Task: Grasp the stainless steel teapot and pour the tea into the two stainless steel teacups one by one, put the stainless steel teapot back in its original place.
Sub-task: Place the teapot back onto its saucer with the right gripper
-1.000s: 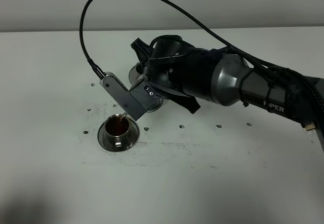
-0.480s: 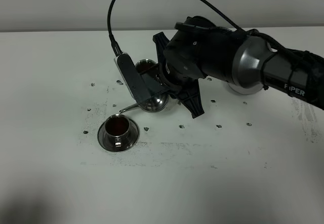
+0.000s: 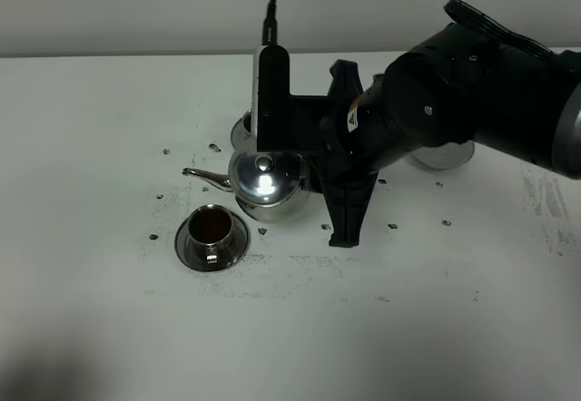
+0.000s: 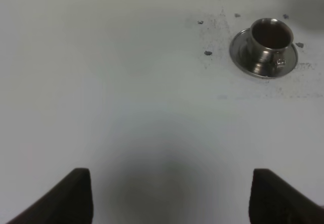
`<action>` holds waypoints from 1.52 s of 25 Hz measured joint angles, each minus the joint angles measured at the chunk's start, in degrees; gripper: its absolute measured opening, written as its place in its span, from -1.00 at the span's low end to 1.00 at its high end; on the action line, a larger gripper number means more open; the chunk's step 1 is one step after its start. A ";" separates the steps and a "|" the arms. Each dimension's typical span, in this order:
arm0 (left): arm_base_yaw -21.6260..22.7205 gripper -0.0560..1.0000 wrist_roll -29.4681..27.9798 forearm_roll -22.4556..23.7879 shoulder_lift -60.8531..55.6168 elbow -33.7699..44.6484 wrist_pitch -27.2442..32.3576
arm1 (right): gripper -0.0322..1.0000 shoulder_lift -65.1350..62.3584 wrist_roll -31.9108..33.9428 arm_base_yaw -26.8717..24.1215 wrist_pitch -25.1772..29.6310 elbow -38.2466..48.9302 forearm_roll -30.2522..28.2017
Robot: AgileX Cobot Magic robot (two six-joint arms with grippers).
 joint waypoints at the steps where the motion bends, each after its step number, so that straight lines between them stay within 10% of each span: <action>1: 0.00 0.30 0.00 0.00 0.00 0.00 0.00 | -0.54 -0.15 2.53 0.00 0.00 1.02 1.30; 13: 0.00 0.30 0.00 0.00 0.00 0.00 0.00 | -0.54 0.90 29.67 0.00 -5.01 8.41 4.41; 38: 0.00 0.30 0.00 0.00 0.00 0.00 0.00 | -0.54 1.03 31.56 -1.80 -6.99 8.41 3.54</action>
